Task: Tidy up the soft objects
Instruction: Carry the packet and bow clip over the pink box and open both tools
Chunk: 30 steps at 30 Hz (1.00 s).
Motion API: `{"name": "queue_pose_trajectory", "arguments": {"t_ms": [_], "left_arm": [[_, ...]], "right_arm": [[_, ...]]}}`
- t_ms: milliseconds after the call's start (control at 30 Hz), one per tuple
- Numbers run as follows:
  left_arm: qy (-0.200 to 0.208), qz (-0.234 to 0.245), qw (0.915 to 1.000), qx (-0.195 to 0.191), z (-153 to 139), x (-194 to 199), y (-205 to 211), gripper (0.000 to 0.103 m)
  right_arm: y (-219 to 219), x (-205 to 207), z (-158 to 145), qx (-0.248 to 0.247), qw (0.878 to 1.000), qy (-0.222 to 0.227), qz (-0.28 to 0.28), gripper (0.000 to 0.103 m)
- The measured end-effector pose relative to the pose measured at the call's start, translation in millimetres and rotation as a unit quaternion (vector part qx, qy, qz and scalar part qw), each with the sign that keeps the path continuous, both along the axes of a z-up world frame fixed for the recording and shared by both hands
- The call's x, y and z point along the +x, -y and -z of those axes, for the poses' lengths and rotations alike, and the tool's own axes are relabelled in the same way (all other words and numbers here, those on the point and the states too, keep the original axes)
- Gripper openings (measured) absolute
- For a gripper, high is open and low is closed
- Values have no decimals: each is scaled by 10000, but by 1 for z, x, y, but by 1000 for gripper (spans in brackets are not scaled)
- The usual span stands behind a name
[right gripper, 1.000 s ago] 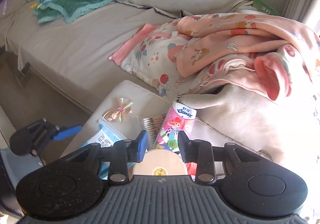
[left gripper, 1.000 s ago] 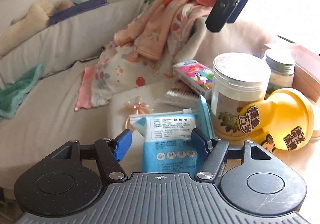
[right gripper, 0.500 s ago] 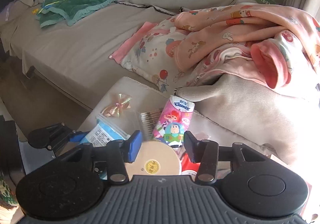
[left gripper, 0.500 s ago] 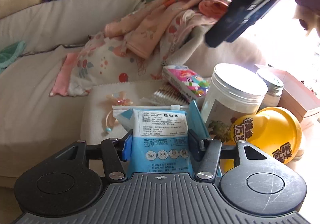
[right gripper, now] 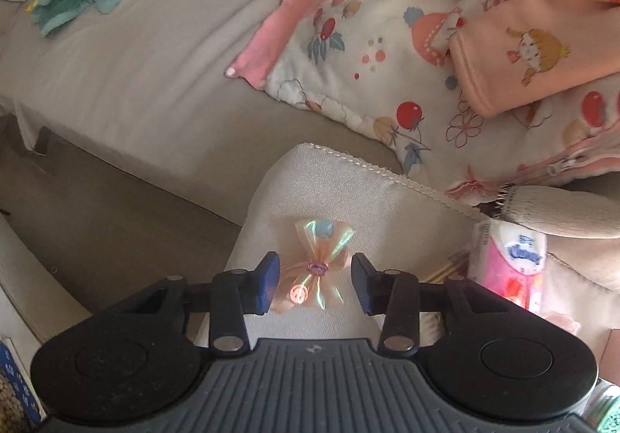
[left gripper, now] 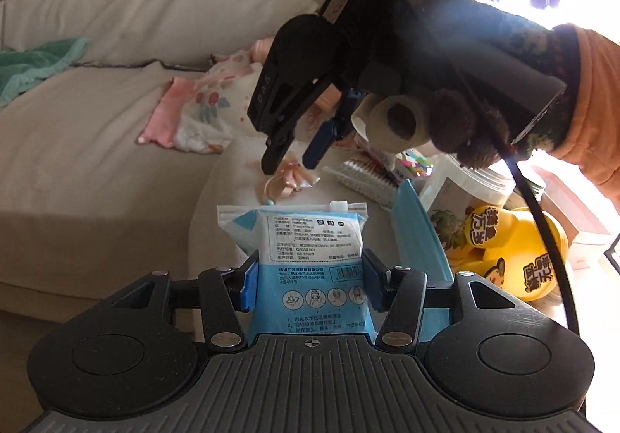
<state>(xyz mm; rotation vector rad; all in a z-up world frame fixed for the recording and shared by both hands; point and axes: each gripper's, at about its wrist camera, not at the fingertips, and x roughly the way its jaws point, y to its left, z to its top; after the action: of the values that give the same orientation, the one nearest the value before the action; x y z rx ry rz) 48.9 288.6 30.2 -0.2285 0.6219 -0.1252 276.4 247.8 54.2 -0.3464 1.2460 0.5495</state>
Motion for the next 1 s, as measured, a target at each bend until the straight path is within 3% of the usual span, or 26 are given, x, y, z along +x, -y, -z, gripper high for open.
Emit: {"name": "queue_pose_trajectory", "arguments": {"t_ms": [100, 200, 333, 500, 633, 767, 900, 1000], "left_arm": [[22, -125, 9999, -9, -1, 1, -4, 57], [36, -260, 9996, -47, -7, 3, -7, 57], [259, -464, 9986, 6, -32, 8, -9, 57], [885, -485, 9948, 124, -92, 21, 16, 57], [1237, -135, 9915, 376, -138, 35, 73, 57], [1201, 571, 9899, 498, -160, 57, 150, 57], [871, 1334, 9870, 220, -158, 85, 231, 57], [491, 1760, 9827, -290, -135, 110, 289, 57]], "right_arm": [[-2, 1, 10, -51, 9998, -167, 6, 15], [9, -8, -9, 171, 9997, -117, -130, 13], [52, -33, -83, 812, 9954, 308, -394, 12], [150, -69, -182, 1476, 9805, 1248, -353, 13], [246, -92, -226, 1718, 9687, 1788, -58, 13], [345, -109, -244, 1854, 9558, 2240, 428, 13], [428, -112, -238, 1916, 9465, 2390, 1010, 13], [471, -105, -224, 1895, 9430, 2373, 1363, 13]]}}
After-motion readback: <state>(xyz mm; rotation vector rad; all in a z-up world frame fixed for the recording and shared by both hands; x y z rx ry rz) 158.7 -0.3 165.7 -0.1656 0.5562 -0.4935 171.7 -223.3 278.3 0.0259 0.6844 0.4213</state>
